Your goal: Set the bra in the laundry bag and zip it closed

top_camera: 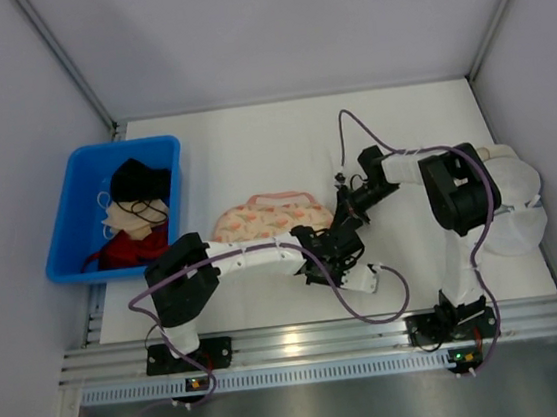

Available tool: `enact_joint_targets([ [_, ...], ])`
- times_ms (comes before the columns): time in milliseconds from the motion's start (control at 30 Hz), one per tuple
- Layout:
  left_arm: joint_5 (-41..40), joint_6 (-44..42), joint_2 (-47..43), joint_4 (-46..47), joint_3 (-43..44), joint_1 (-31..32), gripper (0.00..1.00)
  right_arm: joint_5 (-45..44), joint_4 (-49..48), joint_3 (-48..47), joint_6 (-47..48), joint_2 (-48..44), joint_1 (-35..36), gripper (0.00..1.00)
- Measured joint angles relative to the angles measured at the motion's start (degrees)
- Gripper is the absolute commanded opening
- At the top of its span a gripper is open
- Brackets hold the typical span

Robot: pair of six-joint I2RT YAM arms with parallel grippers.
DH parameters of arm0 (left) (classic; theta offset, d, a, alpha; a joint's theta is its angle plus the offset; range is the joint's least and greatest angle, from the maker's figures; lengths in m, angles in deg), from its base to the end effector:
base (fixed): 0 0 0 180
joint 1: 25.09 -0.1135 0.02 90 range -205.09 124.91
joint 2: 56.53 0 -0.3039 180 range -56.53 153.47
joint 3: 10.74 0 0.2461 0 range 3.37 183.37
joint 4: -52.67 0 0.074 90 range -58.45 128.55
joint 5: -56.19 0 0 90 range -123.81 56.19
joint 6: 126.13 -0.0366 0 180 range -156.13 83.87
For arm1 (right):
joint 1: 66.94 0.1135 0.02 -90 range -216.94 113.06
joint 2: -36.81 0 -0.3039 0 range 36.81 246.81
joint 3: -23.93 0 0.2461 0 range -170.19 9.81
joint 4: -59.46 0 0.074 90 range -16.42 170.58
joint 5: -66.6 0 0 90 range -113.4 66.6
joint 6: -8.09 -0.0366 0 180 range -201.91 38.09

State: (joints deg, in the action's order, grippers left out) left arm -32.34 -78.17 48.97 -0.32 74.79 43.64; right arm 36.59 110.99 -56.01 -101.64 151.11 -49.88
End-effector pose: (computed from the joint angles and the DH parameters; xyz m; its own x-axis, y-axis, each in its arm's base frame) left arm 0.1315 -0.3404 0.2166 0.3681 0.8999 -0.2341 0.9261 -0.3325 0.1780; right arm 0.3299 0.1344 0.1595 -0.9671 -0.1202 0.2241 0.1279 0.5317 0.8372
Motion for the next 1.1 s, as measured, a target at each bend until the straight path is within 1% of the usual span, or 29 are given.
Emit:
enact_joint_targets([
  [67,-0.3,0.0,-1.4,1.2,-1.4,0.7,0.0,0.0,1.2,-0.3,0.3,0.8,0.0,0.0],
  [100,-0.4,0.1,-1.8,1.4,-1.5,0.8,0.0,0.0,1.7,-0.6,0.3,1.1,0.0,0.1],
  [167,-0.5,0.2,-1.9,1.9,-1.4,0.8,0.0,0.1,2.5,-1.7,0.4,1.6,0.0,0.2],
  [200,-0.6,0.4,-1.8,2.0,-1.3,0.7,0.0,0.1,2.9,-2.3,0.6,1.7,0.0,0.33],
  [267,-0.4,1.1,-1.6,0.9,-0.6,0.7,0.0,0.1,2.8,-3.7,1.0,1.7,-0.3,0.42],
  [300,-0.2,1.4,-1.1,0.3,0.2,0.5,0.0,0.1,2.6,-4.5,1.2,1.7,-0.7,0.49],
  [400,0.3,1.7,1.5,-0.2,3.7,-0.2,0.0,0.1,2.2,-4.7,1.6,1.6,-1.6,0.58],
  [467,0.3,1.7,3.0,-0.1,6.0,-1.0,0.0,0.1,1.9,-4.2,1.7,1.5,-1.9,0.59],
  [567,0.2,1.6,4.5,-0.1,8.6,-2.3,0.0,0.1,1.7,-2.6,1.7,1.3,-1.9,0.57],
  [667,-0.2,1.5,5.4,-0.1,10.4,-2.9,0.0,0.3,1.1,-1.3,1.4,1.3,-1.7,0.49],
  [700,-0.2,1.5,5.7,0.0,10.7,-3.0,0.0,0.6,1.0,-1.2,1.2,1.3,-1.6,0.4],
  [767,-0.2,1.4,5.7,0.0,11.0,-3.0,0.0,1.1,0.5,-1.0,0.7,1.3,-1.4,0.29],
  [800,-0.2,1.5,5.7,0.0,11.0,-3.0,0.0,1.6,0.0,-1.0,0.5,1.3,-1.2,0.17],
  [900,0.0,1.7,5.7,-0.1,11.0,-3.0,0.0,2.2,-0.7,-1.0,0.1,1.3,-0.9,0.0],
  [1000,0.2,1.8,5.7,0.5,10.3,-3.1,0.0,2.2,-0.8,-1.0,0.0,1.3,-1.0,0.0],
  [1100,0.2,1.9,5.2,2.4,7.7,-3.1,0.0,2.1,-0.7,-1.1,0.2,1.6,-1.3,0.0],
])
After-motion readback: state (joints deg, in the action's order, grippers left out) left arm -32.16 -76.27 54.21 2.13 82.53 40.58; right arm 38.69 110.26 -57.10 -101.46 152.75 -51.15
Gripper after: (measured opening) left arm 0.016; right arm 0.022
